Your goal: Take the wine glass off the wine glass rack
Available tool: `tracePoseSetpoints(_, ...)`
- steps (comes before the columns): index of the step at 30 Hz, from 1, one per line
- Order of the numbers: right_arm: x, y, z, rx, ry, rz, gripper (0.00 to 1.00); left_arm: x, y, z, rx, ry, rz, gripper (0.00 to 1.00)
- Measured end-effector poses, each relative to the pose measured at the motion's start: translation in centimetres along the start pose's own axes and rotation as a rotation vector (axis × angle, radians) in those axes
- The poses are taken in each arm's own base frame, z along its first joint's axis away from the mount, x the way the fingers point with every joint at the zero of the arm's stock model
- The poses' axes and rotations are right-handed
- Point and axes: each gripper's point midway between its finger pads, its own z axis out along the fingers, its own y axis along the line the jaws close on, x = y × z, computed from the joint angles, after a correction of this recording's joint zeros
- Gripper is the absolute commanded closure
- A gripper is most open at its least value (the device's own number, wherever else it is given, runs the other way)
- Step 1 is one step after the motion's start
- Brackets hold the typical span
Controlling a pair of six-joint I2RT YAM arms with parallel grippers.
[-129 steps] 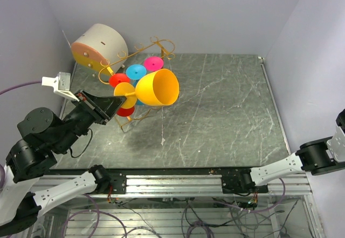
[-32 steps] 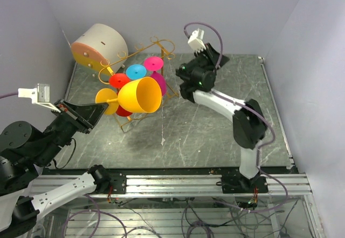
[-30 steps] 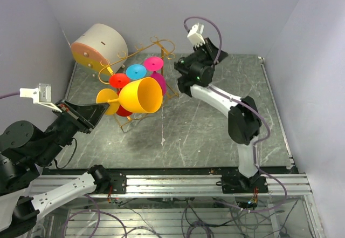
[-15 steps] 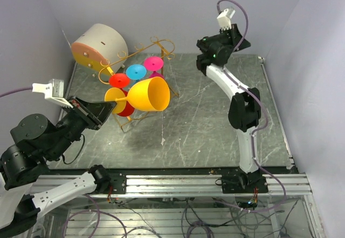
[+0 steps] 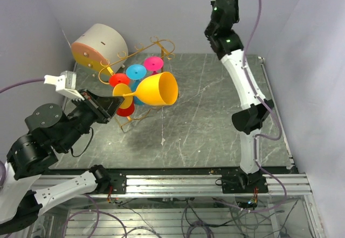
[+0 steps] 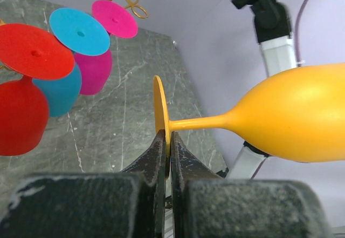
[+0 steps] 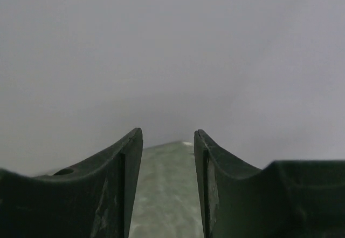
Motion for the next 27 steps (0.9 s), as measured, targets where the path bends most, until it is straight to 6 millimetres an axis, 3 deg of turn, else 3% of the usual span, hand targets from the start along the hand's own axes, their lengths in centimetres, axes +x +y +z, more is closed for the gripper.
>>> tracePoseSetpoints(2,0.4,2.4,0.6,-0.226,-0.011,0.059,0.58,0.4,0.0,0.7,-0.012,0.013,0.007,0.93)
tracePoseSetpoints(4,2.3,3.6,0.5,-0.448,0.047,0.118,0.56,0.8,0.0,1.4,-0.024,0.027,0.014,0.93)
tracePoseSetpoints(6,4.6,3.4,-0.7,-0.622,0.148,0.185,0.55,1.2,0.0,1.9,-0.030,0.034,0.018,0.93)
tracePoseSetpoints(8,6.0,2.6,-2.6,-0.744,0.233,0.247,0.65,1.5,0.1,2.3,-0.031,0.036,0.019,0.93)
tracePoseSetpoints(11,6.6,1.8,-9.0,-0.964,0.334,0.335,1.00,2.1,0.2,2.9,-0.035,0.044,0.023,0.93)
tracePoseSetpoints(14,5.6,0.5,-17.4,-1.218,0.379,0.420,1.00,2.8,0.3,3.6,-0.035,0.056,0.029,0.93)
tracePoseSetpoints(15,5.3,0.1,-18.9,-1.261,0.382,0.430,1.00,3.2,0.3,4.0,-0.036,0.064,0.033,0.93)
tracePoseSetpoints(16,4.9,-0.8,-21.0,-1.323,0.370,0.447,0.97,3.5,0.3,4.3,-0.036,0.071,0.038,0.93)
tracePoseSetpoints(18,5.0,-2.5,-24.5,-1.412,0.377,0.472,0.70,4.0,0.4,4.8,-0.038,0.085,0.046,0.93)
tracePoseSetpoints(20,5.2,-3.9,-27.1,-1.473,0.380,0.490,0.59,4.4,0.3,5.2,-0.036,0.096,0.053,0.93)
tracePoseSetpoints(23,5.6,-5.3,-30.4,-1.557,0.379,0.502,0.51,5.2,0.5,5.8,-0.036,0.112,0.063,0.93)
tracePoseSetpoints(27,5.9,-6.0,-33.9,-1.683,0.368,0.509,0.47,6.6,0.8,6.7,-0.039,0.143,0.075,0.93)
